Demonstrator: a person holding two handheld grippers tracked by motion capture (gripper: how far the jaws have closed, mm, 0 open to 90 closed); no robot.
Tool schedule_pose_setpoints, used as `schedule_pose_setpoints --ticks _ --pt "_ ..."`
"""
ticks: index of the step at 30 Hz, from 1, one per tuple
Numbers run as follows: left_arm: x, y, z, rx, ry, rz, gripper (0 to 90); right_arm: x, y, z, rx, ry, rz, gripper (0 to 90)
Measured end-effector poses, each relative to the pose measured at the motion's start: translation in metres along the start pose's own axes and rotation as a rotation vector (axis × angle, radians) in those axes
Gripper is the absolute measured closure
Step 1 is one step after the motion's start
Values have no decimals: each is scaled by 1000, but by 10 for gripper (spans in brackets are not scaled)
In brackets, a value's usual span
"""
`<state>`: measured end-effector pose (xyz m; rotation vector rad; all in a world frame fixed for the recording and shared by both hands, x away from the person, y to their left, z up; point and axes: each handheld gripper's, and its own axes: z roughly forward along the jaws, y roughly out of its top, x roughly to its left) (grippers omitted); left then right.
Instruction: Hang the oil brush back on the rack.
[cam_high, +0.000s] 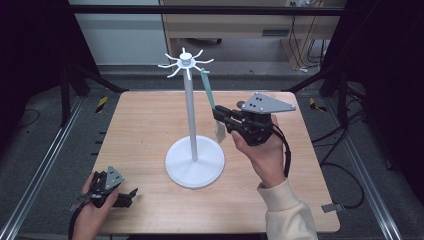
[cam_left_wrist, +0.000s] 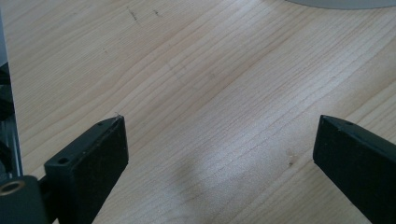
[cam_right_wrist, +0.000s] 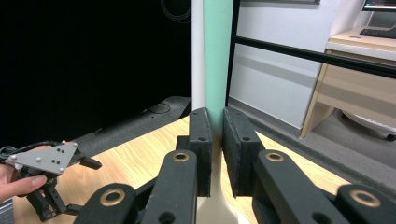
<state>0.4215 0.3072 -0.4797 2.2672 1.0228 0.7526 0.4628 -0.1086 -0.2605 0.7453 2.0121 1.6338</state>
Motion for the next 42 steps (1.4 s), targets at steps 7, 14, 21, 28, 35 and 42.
schedule_pose_setpoints --ticks 7,14,21,28,35,42 --pt "1 0 -1 1 5 5 29 -2 0 2 -1 10 4 805" --pt "0 0 -1 -5 4 2 29 -5 -1 -7 28 -50 -3 712" --pt "0 0 -1 -7 5 1 29 -15 -8 -13 100 -144 -3 468" --pt "1 1 -1 -8 5 1 29 -29 -22 -10 153 -244 3 220" --pt "0 1 -2 -7 6 8 29 -46 -38 -17 168 -291 6 104" --pt "0 1 -2 -8 6 7 28 -66 -51 -31 172 -323 48 95"
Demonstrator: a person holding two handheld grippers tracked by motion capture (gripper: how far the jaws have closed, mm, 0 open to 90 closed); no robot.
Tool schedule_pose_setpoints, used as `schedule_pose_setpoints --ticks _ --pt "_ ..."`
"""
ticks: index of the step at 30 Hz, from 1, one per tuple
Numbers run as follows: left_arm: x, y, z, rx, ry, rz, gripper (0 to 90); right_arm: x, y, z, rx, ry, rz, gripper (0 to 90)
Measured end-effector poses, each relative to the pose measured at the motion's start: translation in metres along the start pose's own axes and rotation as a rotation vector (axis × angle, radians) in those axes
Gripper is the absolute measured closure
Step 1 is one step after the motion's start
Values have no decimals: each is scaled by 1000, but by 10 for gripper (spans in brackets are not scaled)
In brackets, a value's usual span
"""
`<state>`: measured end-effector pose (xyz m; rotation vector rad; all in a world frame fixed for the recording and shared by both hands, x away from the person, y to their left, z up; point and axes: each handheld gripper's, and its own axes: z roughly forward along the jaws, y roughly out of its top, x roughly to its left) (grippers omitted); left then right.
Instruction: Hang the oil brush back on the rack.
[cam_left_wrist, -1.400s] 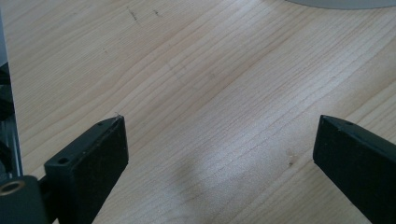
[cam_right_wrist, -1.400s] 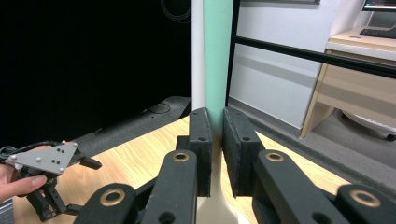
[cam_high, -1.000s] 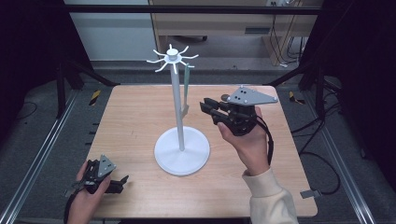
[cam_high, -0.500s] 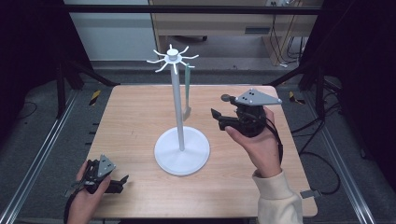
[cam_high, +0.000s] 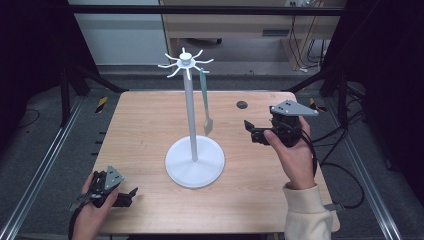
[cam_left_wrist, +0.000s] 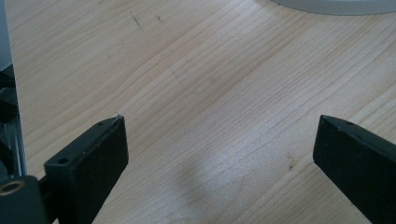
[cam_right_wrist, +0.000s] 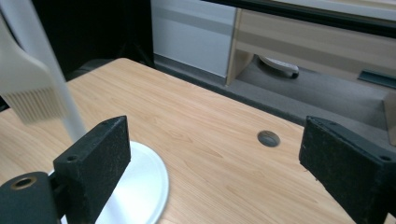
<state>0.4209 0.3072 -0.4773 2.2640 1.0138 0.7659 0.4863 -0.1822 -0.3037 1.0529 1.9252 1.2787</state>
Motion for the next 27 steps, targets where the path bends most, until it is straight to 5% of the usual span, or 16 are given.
schedule_pose_setpoints --ticks 14,27 --pt "0 0 0 -9 3 -6 28 -34 -33 6 82 -92 47 122" --pt "0 0 0 -5 1 2 28 -54 -66 18 142 -108 89 123"
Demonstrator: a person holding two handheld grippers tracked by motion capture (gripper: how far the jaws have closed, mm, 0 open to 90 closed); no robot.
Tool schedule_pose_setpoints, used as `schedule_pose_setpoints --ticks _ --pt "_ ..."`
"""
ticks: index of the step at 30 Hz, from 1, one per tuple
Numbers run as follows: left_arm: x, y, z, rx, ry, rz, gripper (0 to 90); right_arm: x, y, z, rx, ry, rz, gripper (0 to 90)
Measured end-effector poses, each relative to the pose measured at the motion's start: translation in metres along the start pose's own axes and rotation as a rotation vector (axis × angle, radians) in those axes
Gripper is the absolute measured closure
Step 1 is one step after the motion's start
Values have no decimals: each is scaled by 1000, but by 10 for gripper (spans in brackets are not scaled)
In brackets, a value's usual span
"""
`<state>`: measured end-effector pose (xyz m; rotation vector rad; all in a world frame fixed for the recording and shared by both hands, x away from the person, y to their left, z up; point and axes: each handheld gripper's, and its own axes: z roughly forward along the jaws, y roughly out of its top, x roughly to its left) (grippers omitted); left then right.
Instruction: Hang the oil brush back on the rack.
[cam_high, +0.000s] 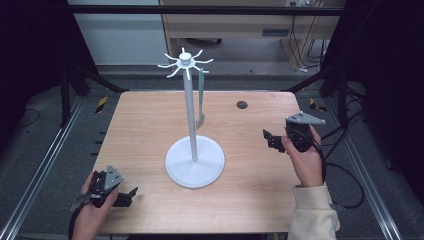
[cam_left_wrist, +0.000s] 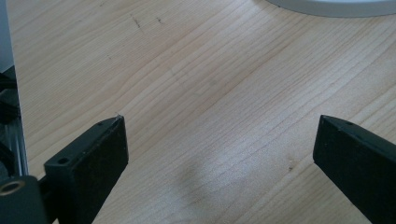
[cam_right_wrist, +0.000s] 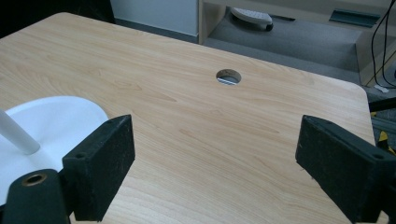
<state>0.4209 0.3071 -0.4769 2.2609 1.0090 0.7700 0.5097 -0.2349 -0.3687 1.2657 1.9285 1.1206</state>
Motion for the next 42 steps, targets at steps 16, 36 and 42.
schedule_pose_setpoints --ticks 16,36,42 --pt "0 0 0 -14 5 -10 28 -13 -33 24 58 -9 20 124" --pt "0 0 -1 -18 9 -6 28 -3 -70 64 152 14 -13 129" --pt "0 0 -1 -18 9 -6 28 6 -75 73 178 43 -29 129"
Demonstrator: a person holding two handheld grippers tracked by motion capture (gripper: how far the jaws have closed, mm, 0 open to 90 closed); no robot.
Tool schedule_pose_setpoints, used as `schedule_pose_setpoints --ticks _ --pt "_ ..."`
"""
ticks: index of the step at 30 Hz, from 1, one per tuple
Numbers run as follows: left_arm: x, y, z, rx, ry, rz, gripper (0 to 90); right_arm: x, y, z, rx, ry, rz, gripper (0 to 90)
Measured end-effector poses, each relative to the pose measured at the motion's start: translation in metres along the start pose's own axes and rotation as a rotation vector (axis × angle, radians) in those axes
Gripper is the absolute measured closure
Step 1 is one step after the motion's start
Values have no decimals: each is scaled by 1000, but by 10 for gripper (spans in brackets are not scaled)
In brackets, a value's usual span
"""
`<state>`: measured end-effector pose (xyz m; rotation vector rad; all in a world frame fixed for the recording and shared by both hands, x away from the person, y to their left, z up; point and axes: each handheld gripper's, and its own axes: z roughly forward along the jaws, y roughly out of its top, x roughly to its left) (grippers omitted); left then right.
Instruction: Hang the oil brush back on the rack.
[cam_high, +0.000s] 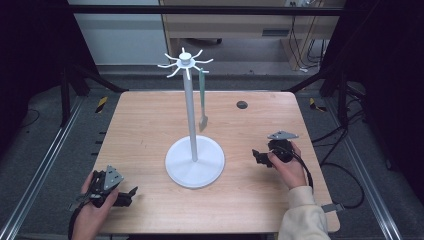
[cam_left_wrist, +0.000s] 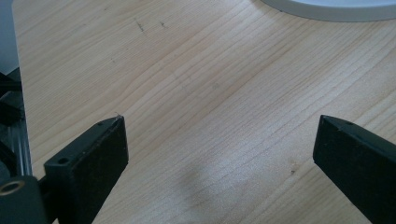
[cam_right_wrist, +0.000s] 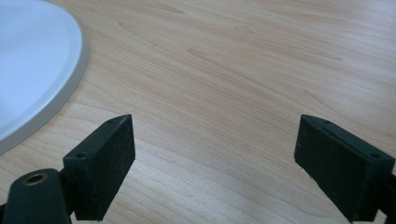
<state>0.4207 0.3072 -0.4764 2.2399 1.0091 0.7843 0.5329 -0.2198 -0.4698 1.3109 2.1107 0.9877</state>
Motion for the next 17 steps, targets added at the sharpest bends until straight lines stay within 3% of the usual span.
schedule_pose_setpoints --ticks 17 --pt "0 0 1 5 2 10 28 23 -4 20 60 86 -80 127"
